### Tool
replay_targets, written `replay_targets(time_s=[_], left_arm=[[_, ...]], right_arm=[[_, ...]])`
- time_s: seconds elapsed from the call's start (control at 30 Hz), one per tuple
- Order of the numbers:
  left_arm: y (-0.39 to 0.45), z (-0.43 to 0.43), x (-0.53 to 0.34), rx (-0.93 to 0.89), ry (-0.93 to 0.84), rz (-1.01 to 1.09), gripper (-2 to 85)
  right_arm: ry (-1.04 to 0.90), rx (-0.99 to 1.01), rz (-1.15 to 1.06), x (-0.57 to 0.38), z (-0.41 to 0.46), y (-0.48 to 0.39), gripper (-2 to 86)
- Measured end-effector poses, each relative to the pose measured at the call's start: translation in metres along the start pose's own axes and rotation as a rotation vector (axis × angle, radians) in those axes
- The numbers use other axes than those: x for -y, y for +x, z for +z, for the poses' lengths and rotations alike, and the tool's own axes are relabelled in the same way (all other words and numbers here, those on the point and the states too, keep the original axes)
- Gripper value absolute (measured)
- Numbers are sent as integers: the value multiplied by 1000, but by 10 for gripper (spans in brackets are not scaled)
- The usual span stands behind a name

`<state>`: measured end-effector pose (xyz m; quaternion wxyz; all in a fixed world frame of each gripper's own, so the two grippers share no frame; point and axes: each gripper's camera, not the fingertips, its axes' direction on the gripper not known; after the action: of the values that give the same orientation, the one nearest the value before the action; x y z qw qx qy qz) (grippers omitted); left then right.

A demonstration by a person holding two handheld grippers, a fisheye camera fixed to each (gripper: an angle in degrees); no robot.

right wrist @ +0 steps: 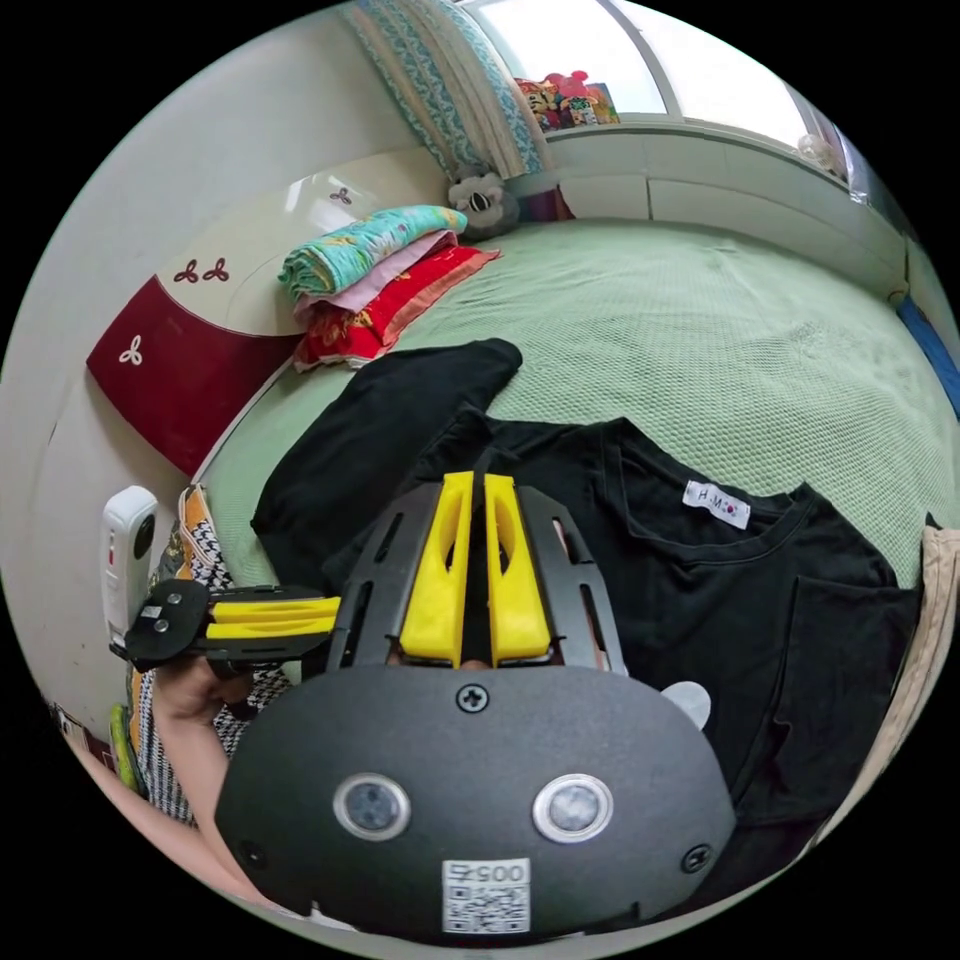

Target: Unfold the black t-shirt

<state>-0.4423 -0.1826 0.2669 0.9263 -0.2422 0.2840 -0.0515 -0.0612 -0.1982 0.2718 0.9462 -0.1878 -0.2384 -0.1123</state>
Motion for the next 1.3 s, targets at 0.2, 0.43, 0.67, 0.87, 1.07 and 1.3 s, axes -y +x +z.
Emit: replay_targets(time_s=[0.2, 0.43, 0.67, 0.87, 1.07, 1.3], left_arm=[[-21, -21, -23, -31, 75, 13, 33], [-45, -53, -53, 60, 265, -130, 33], [-71, -82, -93, 217, 508, -443, 15], [-89, -91, -128, 300, 587, -752, -4], [-75, -85, -121, 268, 585, -693, -7], [-50, -67, -103, 176, 579, -561, -7]], right_arm=[[-41, -19, 16, 16, 3, -20, 2], [-62, -72, -127, 56, 12, -81, 0], [-85, -28, -222, 99, 52, -137, 8], [-198, -26, -183, 117, 114, -153, 52], [-38, 270, -182, 119, 64, -138, 114], [59, 127, -213, 85, -18, -96, 120]])
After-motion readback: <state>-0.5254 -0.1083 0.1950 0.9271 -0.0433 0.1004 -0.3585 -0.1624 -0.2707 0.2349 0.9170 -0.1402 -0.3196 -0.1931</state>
